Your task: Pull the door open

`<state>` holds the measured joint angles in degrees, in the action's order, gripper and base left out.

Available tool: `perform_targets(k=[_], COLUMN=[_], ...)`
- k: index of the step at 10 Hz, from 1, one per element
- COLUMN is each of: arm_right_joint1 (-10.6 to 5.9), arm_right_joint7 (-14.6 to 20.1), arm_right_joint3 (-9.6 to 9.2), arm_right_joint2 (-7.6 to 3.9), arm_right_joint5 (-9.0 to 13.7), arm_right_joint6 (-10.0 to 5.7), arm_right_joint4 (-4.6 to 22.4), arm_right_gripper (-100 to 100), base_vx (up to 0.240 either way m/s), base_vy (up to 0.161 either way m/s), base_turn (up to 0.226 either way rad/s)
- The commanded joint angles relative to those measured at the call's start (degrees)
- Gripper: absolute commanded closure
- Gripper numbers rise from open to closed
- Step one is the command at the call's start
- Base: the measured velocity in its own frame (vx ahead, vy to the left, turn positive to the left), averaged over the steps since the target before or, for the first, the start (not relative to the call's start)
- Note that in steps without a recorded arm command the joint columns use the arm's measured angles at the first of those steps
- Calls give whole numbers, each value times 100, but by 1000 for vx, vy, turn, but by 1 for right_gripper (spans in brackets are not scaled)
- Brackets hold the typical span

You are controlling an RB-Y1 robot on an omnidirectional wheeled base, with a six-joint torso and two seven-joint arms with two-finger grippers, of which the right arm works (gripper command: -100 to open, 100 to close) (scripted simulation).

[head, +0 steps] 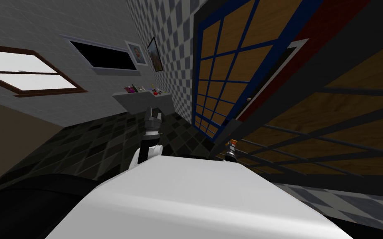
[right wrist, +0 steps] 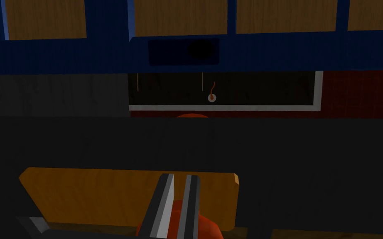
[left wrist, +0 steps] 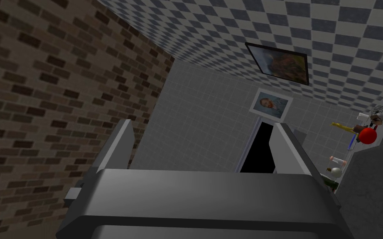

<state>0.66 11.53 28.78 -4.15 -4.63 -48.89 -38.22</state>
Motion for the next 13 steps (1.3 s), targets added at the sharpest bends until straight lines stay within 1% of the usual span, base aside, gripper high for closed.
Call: perform_targets(k=[1,2,4,5,6,8,10,12,13], arm_right_joint1=[69,47,47,25,-162,-200,-253,-253,-285], arm_right_joint7=[221,417,460,700,718,951,1274,1278,1476], arm_right_joint3=[91,78,78,64,-38,-69,-112,-112,-138], arm_right_joint2=[-137,-144,-144,-150,-93,-95,-96,-96,-95], arm_right_joint5=[74,123,123,173,168,239,336,336,396], arm_right_joint6=[83,86,86,89,-75,-79,-83,-83,-86], arm_right_joint4=[63,69,69,75,234,259,293,293,313], arm_right_gripper=[100,100,100,100,-100,-100,-100,-100,-100], base_vx=[-46,-70,-34,-35,-74,-82,-72,-35,-36], base_vy=[-6,-11,-18,-16,9,5,-19,-7,-10], base_turn=[46,105,31,91,104,65,64,-7,14])
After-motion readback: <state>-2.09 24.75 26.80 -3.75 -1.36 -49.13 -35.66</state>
